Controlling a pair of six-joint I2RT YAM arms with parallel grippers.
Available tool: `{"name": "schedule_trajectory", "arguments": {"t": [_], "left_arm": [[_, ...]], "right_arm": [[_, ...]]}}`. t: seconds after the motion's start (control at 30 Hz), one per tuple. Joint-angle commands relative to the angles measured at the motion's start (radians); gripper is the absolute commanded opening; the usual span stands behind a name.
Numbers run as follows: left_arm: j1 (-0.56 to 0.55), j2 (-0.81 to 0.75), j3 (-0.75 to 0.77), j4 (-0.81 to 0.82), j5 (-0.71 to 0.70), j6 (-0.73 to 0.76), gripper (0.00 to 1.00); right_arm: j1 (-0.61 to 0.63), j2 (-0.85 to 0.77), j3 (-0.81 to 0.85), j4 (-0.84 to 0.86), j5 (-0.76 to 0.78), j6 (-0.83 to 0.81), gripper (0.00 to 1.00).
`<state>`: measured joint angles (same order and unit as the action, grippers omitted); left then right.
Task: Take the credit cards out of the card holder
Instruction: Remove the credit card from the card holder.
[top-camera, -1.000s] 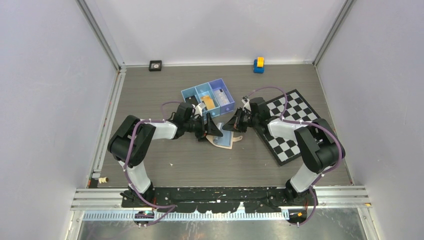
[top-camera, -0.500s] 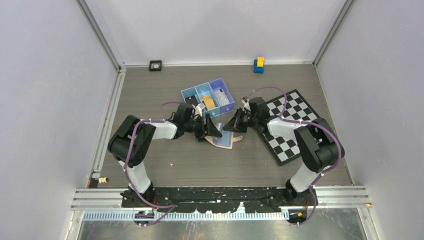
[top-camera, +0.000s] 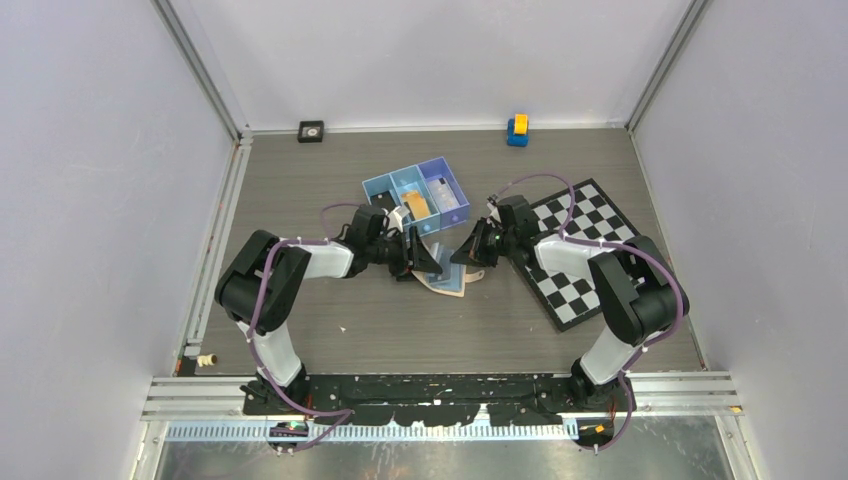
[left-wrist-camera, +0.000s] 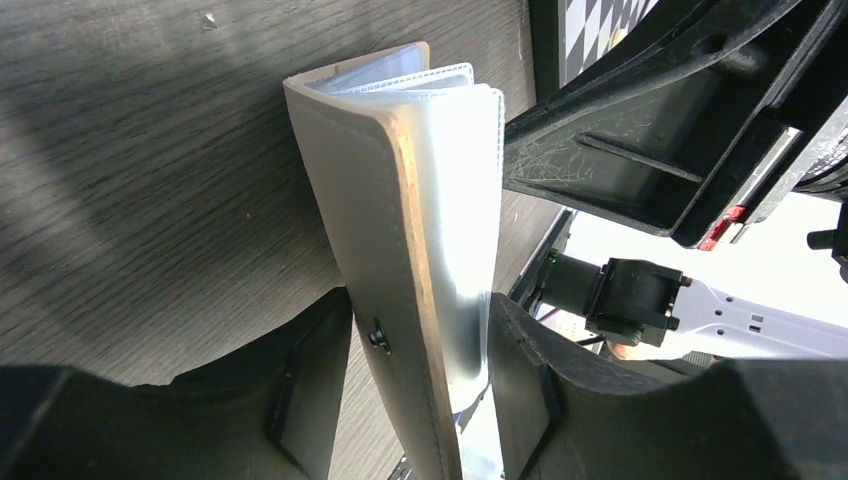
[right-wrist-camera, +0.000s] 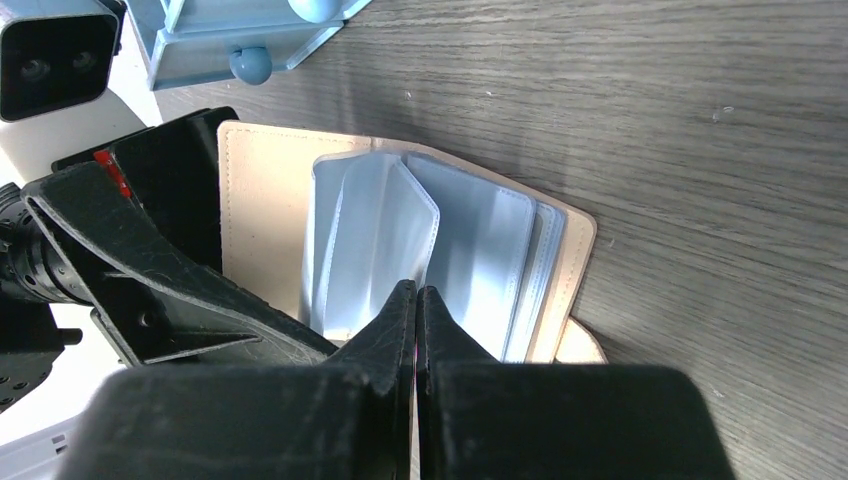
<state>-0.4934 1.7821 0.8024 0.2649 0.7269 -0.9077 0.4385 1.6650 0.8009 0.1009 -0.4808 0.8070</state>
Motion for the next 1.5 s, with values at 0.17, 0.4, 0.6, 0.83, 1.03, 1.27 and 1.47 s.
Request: {"name": "schedule_trajectory", "arguments": {"t": [0.17, 0.4, 0.6, 0.83, 1.03, 1.27, 1.47], "left_arm": [[0.005, -0.020, 0.023, 0.047, 0.024, 0.011, 0.30], [0.028, -0.077, -0.063, 0.268, 0.046, -0.068, 0.13], [0.034, -0.093, -0.109, 0.456, 0.076, -0.137, 0.11], [0.052, -0.131, -0.155, 0.563, 0.072, -0.174, 0.14], [0.064, -0.174, -0.181, 0.588, 0.057, -0.169, 0.18], [0.067, -0.168, -0.179, 0.561, 0.049, -0.165, 0.30], [0.069, -0.177, -0.149, 0.393, 0.010, -0.094, 0.30]], "right_arm": [[0.005, -0.010, 0.026, 0.017, -0.015, -0.006, 0.10], [0.005, -0.023, -0.034, 0.222, -0.131, 0.090, 0.35], [0.004, -0.039, -0.069, 0.341, -0.179, 0.149, 0.23], [-0.005, -0.107, -0.073, 0.252, -0.105, 0.092, 0.08], [-0.020, -0.131, -0.083, 0.238, -0.088, 0.085, 0.07], [-0.023, -0.169, -0.085, 0.219, -0.078, 0.061, 0.07], [-0.022, -0.185, -0.085, 0.222, -0.096, 0.051, 0.05]]}}
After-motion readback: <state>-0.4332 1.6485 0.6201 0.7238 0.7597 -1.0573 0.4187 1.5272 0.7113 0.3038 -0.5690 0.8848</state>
